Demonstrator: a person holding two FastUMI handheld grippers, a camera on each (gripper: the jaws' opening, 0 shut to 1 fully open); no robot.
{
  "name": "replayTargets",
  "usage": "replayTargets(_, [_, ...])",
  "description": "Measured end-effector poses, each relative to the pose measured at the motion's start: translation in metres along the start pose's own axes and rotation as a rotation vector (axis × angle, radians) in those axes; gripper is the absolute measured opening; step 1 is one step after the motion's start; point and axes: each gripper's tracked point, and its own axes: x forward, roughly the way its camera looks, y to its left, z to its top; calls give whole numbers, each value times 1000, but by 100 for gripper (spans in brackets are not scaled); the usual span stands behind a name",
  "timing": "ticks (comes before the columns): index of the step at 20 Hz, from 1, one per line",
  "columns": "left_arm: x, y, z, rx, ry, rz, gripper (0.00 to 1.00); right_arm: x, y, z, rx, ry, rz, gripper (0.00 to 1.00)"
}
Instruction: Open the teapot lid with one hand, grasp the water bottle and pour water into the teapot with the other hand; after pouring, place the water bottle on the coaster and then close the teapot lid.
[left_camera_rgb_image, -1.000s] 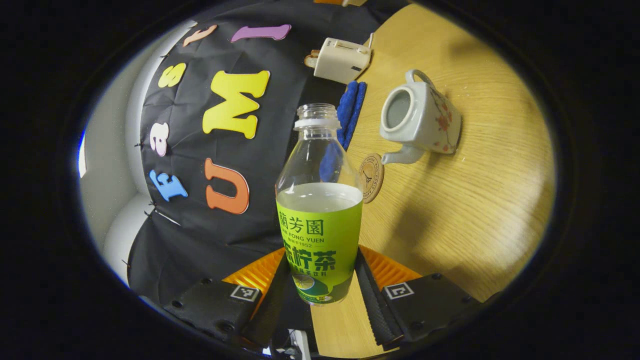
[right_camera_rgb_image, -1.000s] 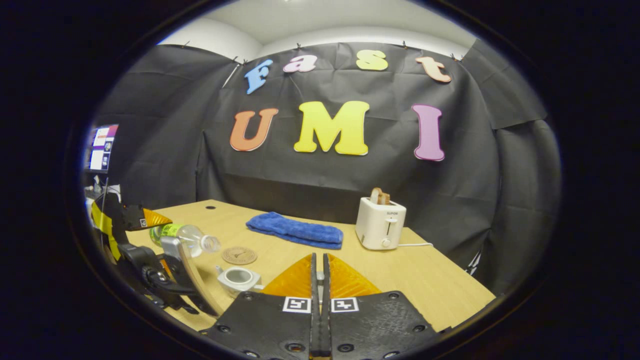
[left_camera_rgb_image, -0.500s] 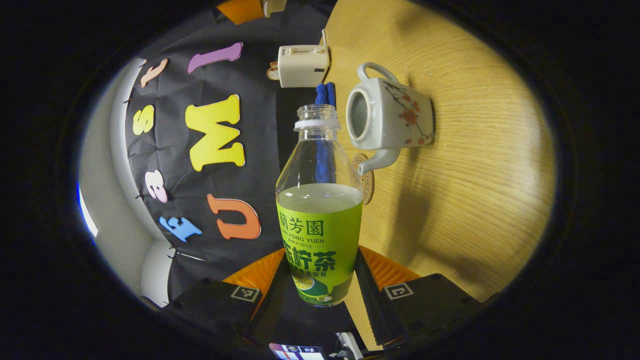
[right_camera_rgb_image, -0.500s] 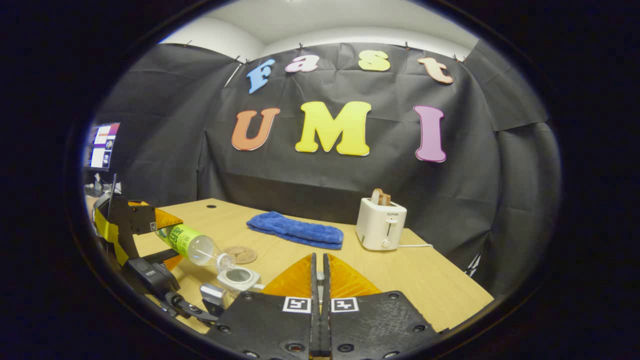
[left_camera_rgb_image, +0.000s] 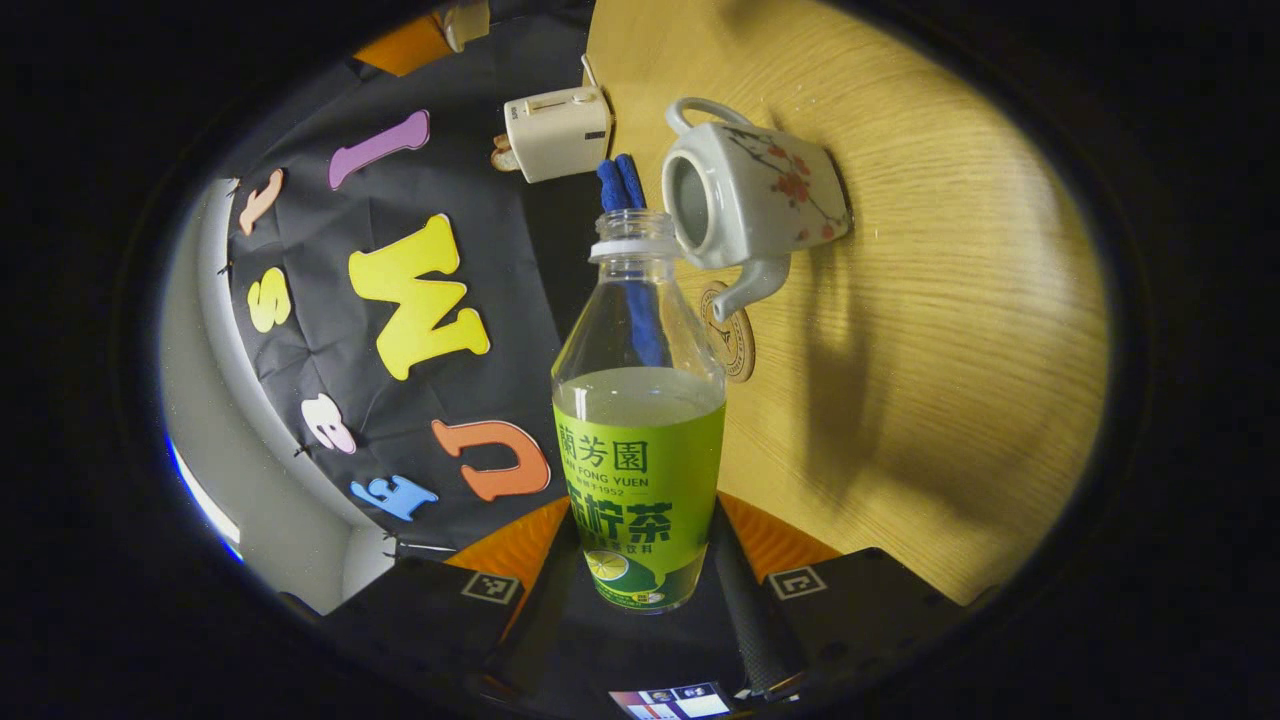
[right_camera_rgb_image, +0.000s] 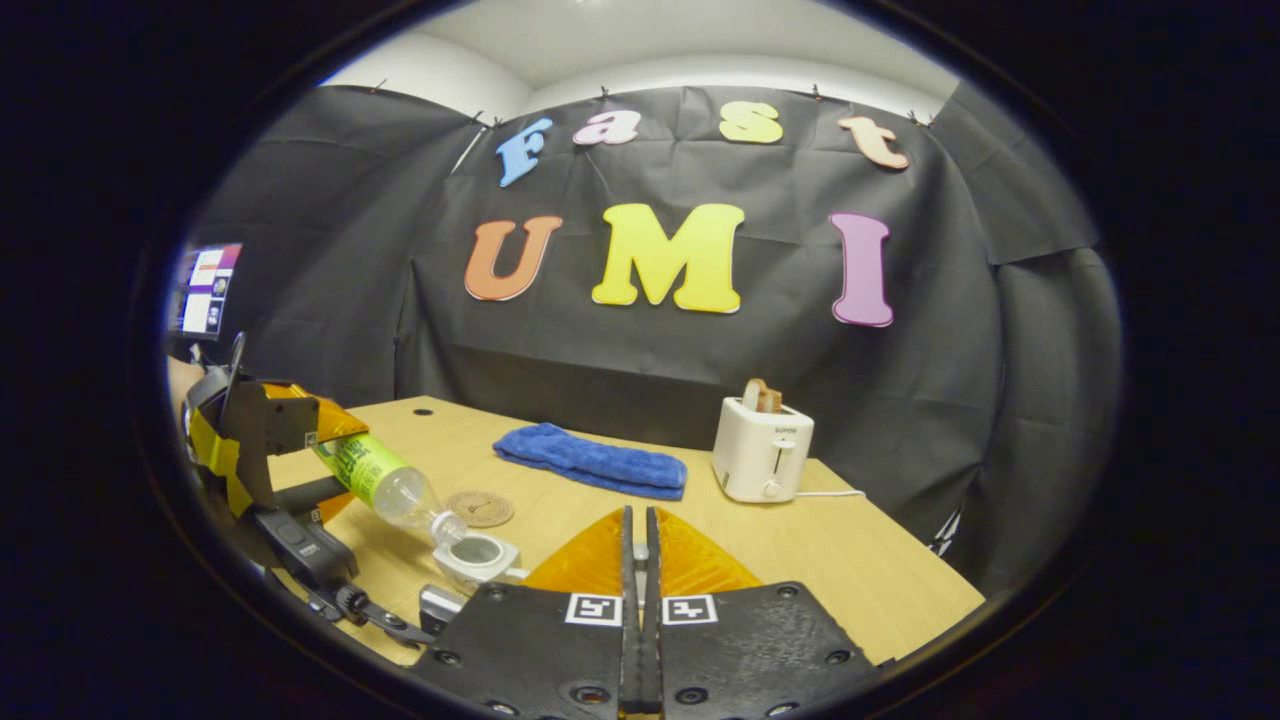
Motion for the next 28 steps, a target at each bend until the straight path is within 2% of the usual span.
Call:
replayTargets(4, [3, 4, 2, 53, 8, -6, 75, 0, -2, 1, -1, -2, 0, 0])
replayTargets(12, [5, 17, 13, 147, 2, 34, 72, 0, -1, 2, 4, -8, 13, 0])
replayTargets(19, [3, 31, 19, 239, 20, 59, 75, 0, -5, 1, 6, -7, 18, 0])
replayTargets(28, [10, 39, 11, 293, 45, 73, 75, 1, -3, -1, 7, -4, 30, 0])
